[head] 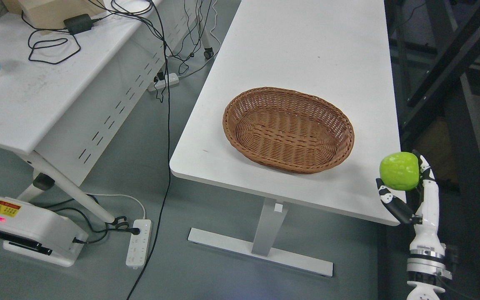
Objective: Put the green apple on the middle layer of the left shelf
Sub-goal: 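Carry the held apple while turning toward the black shelf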
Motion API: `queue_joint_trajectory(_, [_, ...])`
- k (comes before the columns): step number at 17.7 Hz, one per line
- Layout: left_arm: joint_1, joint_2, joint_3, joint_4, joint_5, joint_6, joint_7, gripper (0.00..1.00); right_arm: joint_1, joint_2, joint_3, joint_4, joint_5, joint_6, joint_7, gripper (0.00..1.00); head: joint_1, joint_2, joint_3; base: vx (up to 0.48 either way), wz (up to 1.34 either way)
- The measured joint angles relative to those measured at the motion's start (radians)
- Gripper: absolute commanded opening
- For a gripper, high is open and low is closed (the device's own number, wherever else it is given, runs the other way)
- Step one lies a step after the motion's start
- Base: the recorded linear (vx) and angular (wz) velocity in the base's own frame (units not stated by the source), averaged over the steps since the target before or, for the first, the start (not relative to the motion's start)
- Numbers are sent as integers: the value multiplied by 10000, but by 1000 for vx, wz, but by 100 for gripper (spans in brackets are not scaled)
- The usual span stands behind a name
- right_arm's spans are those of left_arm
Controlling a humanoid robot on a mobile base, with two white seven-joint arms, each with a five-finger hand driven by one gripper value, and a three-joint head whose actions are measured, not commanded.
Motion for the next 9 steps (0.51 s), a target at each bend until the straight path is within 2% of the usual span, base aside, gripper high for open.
queue_joint_trajectory(5, [2, 0, 0, 0, 0, 0, 0, 100, 127, 69, 188, -41, -12, -36, 16, 0, 0, 0, 0, -167, -10])
queue_joint_trajectory(9, [0, 0, 0, 2, 0, 0, 0, 100, 241, 106, 406, -61, -17, 27, 35, 0, 0, 0, 0, -131, -268])
